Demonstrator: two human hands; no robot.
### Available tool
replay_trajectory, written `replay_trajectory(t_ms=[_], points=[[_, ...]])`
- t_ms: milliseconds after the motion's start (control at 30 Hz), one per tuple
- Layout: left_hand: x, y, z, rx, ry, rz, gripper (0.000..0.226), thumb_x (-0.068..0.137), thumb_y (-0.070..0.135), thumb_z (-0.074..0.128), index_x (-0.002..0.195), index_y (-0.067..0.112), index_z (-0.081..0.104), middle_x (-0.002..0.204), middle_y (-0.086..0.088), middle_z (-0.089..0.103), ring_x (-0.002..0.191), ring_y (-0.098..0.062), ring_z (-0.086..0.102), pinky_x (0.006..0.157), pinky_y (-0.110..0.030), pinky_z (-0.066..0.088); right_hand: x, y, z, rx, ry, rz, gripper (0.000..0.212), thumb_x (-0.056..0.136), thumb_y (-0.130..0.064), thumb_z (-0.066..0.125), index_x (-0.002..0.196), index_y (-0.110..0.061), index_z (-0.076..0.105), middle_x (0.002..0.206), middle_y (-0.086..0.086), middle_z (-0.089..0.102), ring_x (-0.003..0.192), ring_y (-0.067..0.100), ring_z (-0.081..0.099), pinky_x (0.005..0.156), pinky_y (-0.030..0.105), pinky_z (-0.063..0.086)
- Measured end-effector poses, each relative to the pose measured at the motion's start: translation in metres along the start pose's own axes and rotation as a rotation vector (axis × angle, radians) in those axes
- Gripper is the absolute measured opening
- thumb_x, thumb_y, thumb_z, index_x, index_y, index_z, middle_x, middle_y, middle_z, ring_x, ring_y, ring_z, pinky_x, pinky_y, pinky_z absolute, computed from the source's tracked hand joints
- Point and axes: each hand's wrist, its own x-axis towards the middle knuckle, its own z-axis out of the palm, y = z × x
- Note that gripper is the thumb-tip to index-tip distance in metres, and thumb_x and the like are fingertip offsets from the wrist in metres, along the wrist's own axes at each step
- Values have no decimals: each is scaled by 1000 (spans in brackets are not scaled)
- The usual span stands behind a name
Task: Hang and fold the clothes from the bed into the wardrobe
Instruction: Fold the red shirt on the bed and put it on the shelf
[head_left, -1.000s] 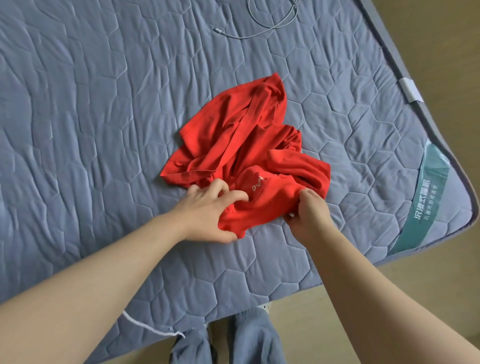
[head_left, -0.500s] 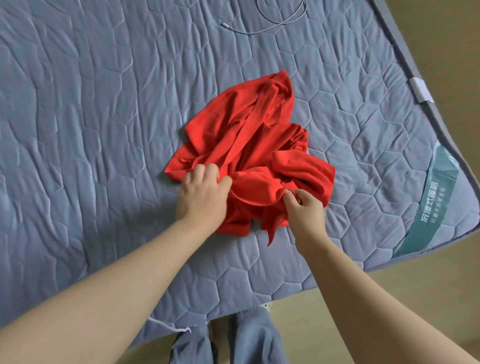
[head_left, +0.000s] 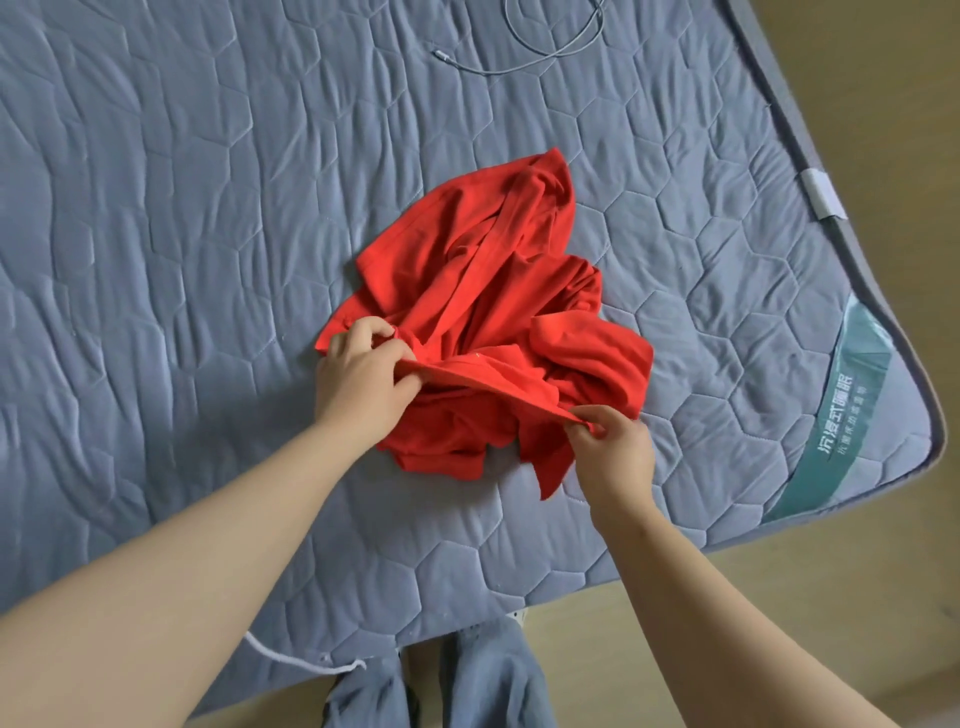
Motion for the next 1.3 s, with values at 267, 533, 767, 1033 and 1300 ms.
replay_trajectory(t_ms=[267,533,767,1033,1300], points=[[-1,-6,-36,-175,-182,82,27,87,28,63,63,14,61,82,6,65,90,-19,51,79,-26,33,-3,-15,-25,842,-376,315,26,95,1,42,82,-11,62,65,0,65,60,11,58,56,20,49],[7,-1,-32,-628,-360,-287,17,91,25,58,74,23,57,63,4,51,60,-9,44,59,-21,34,11,-12,-28,699,-335,412,25,94,-19,54,69,-14,56,54,-3,57,52,8,53,54,22,44],[2,-13,-26,-463,-390,-50,31,87,-4,53,76,25,59,82,2,54,79,-11,50,71,-8,36,11,9,-20,-376,109,-39,21,91,-26,55,94,-6,59,98,16,60,95,37,55,72,37,35],[-21,-21,-5,207,-538,320,71,65,80,32,127,47,44,130,11,36,116,-18,42,97,-35,28,-28,23,29,-751,-425,-536,68,72,-59,61,130,-26,46,141,0,36,122,26,37,95,38,31],[-38,-36,26,670,-329,421,97,64,38,75,145,40,21,150,-5,28,123,-28,41,103,-46,30,-17,34,55,-853,-169,-485,72,70,-34,72,134,-18,44,137,11,43,115,33,49,90,42,40]])
